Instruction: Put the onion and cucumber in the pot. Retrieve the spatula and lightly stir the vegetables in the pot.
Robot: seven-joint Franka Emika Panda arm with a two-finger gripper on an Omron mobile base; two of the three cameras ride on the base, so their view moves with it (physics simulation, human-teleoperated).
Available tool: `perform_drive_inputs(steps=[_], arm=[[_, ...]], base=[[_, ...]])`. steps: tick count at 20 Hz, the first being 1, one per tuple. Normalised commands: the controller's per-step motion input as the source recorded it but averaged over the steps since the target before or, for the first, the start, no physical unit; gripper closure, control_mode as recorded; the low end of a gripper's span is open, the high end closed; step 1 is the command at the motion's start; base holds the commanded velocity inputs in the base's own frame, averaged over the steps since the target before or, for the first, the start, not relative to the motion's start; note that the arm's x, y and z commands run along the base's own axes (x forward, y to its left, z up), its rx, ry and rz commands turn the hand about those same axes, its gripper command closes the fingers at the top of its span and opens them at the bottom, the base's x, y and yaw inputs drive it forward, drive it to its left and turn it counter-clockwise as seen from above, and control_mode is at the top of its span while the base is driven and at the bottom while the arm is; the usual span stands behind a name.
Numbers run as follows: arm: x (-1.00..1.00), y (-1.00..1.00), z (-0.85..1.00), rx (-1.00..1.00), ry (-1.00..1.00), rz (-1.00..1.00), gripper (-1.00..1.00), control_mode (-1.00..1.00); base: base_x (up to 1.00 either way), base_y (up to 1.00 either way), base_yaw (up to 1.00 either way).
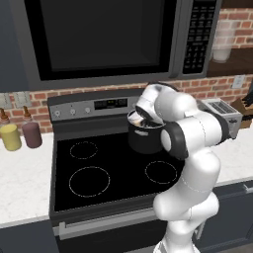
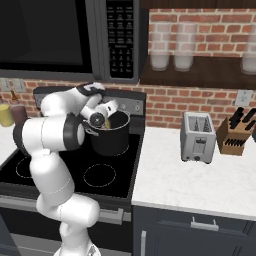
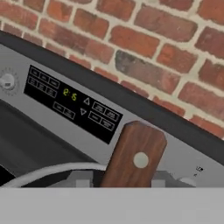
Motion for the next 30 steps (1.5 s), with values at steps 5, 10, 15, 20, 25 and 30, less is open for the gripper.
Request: perform_drive_inputs(steps=[5,10,15,20,25,30], arm=[[0.23,0.15,0.08,-0.01,0.28,0.05,1.00,-1.00],[0.49,0.00,-0.15,-0.08,0.06,0.07,1.00,-1.00],[0.39,-0.02,-0.08,-0.07,-0.01,0.11,1.00,-1.00],[-0.01,-0.26,0.00,-0.02,-0.01,0.07,1.00,-1.00],[-0.07,-0.34,-0.07,0.00,0.00,0.07,1.00,-1.00],[-0.26,-0.27,-0.27,0.00,0.00,0.11,1.00,-1.00]], base=[[0.00,0.00,0.00],[0.00,0.00,0.00],[0.00,0.00,0.00],[0.00,0.00,0.00],[0.00,0.00,0.00],[0.00,0.00,0.00]])
